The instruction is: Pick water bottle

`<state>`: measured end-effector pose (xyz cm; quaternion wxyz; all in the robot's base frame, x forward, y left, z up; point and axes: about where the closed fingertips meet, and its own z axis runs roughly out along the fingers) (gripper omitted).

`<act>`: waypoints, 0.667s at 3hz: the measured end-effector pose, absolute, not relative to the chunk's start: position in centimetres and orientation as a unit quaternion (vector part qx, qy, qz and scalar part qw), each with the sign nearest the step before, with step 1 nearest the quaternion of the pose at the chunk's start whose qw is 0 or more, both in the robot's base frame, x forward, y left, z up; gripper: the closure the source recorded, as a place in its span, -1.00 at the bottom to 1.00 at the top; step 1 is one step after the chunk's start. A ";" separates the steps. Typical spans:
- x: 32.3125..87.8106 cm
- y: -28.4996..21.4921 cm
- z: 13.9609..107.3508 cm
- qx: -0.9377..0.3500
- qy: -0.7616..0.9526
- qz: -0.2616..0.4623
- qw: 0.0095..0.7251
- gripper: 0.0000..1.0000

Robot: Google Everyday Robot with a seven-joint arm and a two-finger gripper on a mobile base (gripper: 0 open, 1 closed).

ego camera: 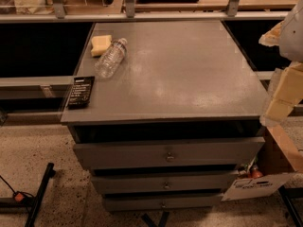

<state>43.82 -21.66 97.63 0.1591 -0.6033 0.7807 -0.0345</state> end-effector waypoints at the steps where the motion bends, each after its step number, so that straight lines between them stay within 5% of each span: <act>1: 43.8 -21.7 97.6 -0.603 0.781 -0.035 0.159 -1.00; 2: 44.4 -20.8 98.1 -0.613 0.772 -0.038 0.165 -1.00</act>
Offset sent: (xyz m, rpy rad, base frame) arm 0.0126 0.0186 0.0041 -0.0066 -0.0124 0.0582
